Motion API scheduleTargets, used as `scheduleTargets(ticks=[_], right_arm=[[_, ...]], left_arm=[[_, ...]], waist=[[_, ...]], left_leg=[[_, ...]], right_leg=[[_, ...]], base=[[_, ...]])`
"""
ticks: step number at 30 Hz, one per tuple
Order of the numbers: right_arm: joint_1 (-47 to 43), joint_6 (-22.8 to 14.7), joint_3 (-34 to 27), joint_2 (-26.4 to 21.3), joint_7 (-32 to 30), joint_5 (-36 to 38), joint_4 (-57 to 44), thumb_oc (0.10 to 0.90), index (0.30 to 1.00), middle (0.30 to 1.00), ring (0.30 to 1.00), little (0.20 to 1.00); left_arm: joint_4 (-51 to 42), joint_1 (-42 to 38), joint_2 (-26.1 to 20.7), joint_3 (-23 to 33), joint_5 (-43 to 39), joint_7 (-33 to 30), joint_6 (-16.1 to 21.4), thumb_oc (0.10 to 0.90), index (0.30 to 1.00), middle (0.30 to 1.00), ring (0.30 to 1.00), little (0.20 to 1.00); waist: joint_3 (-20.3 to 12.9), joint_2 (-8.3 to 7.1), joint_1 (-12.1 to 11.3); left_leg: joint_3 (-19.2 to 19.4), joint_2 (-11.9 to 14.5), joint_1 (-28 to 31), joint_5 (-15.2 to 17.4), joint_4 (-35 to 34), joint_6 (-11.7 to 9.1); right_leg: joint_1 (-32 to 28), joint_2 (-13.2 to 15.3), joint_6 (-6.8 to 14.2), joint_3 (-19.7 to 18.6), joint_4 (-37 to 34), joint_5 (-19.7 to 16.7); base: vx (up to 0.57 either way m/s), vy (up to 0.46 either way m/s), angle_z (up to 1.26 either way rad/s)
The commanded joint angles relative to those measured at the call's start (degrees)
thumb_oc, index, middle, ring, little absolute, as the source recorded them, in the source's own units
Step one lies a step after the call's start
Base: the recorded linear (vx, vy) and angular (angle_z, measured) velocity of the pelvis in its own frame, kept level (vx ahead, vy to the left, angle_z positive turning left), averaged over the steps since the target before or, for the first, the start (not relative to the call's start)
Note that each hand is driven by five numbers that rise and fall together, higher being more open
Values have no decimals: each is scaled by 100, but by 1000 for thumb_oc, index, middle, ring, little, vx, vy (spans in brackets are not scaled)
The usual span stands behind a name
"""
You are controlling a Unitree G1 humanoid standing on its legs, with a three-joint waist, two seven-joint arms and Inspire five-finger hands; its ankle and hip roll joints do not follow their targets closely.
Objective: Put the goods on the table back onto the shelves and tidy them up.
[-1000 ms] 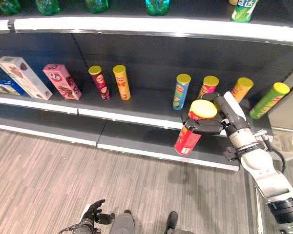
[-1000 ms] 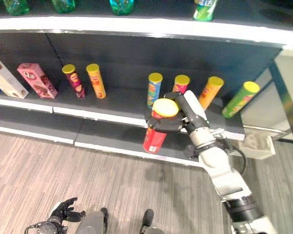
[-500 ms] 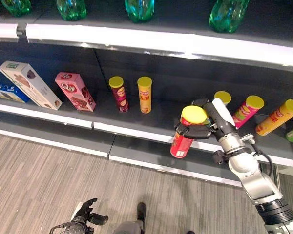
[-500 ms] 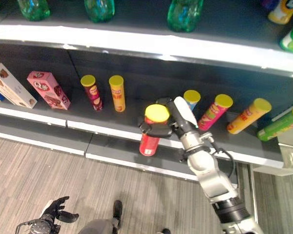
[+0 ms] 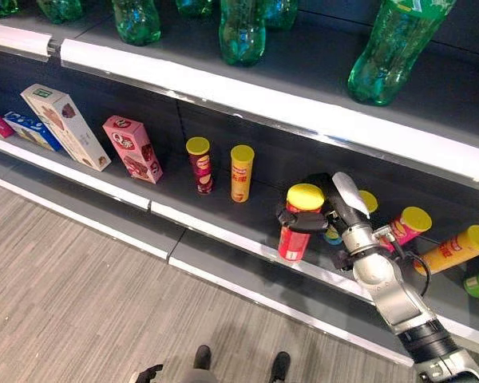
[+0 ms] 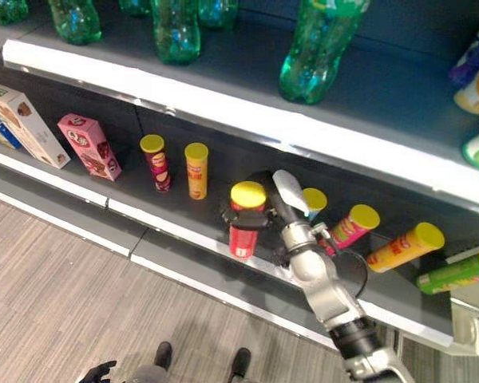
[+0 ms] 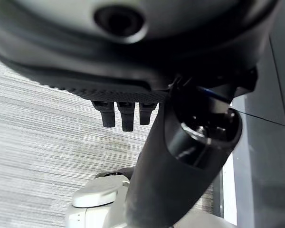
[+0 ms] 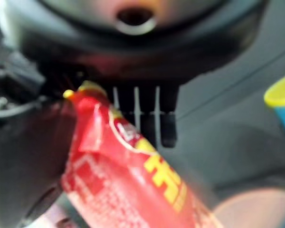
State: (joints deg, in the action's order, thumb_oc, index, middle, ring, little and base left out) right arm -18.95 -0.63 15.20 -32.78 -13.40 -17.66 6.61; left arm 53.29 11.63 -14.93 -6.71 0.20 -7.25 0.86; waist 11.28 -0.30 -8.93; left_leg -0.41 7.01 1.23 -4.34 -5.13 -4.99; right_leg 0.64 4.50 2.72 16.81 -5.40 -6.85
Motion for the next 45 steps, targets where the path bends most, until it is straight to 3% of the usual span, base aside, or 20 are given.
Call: scheduleTargets(ticks=[1, 7, 9, 12, 23, 35, 45], right_arm=[[-930, -307, -204, 58, -755, -197, -230, 400, 300, 300, 300, 300], [-1363, -225, -279, 111, -1273, -211, 248, 400, 300, 300, 300, 300], [-1730, -170, -509, 106, -1876, -284, 509, 400, 300, 300, 300, 300], [-1911, -127, -647, 6, -2188, -377, 624, 400, 300, 300, 300, 300], [-2463, 28, -978, -379, -3027, -411, 1322, 400, 300, 300, 300, 300], [-2964, 100, -843, -595, -3366, -283, 1918, 400, 300, 300, 300, 300], [-3015, 154, -777, -676, -3463, -286, 2063, 400, 300, 300, 300, 300]], left_arm=[[103, -284, -379, -273, 40, -223, 129, 800, 900, 900, 900, 900], [-56, -357, -412, -444, -59, -315, 201, 800, 900, 900, 900, 900], [-285, -505, -459, -643, -161, -412, 296, 800, 900, 900, 900, 900], [-429, -572, -483, -741, -211, -474, 353, 800, 900, 900, 900, 900], [-580, -791, -494, -1019, -200, -599, 487, 800, 900, 900, 900, 900], [-577, -1029, -450, -1266, -193, -672, 554, 800, 900, 900, 900, 900], [-626, -1054, -442, -1300, -208, -703, 559, 800, 900, 900, 900, 900]], waist=[[-57, -79, -101], [151, 43, -215], [347, 190, -301], [434, 255, -346], [679, 473, -481], [775, 543, -557], [765, 513, -556]], left_leg=[[-99, -106, -208, 352, 13, -41], [-229, -137, -496, 260, 21, -48], [-332, -226, -776, 198, 48, -23], [-376, -283, -924, 182, 69, -1], [-525, -523, -1385, 165, 187, 80], [-648, -619, -1611, 135, 191, 83], [-704, -644, -1624, 191, 242, 100]], right_leg=[[-353, 606, 623, -77, 40, 609], [-153, 641, 638, -12, 40, 569], [58, 709, 661, 15, 41, 511], [160, 755, 674, 11, 44, 475], [476, 965, 746, 33, 67, 353], [623, 1041, 794, 138, 64, 307], [593, 1051, 799, 152, 73, 338]], base=[[-41, -22, 10], [-50, 7, 7], [-77, 69, 14], [-30, 46, 14], [-10, 43, 6], [0, 8, 6], [11, -1, 2]])
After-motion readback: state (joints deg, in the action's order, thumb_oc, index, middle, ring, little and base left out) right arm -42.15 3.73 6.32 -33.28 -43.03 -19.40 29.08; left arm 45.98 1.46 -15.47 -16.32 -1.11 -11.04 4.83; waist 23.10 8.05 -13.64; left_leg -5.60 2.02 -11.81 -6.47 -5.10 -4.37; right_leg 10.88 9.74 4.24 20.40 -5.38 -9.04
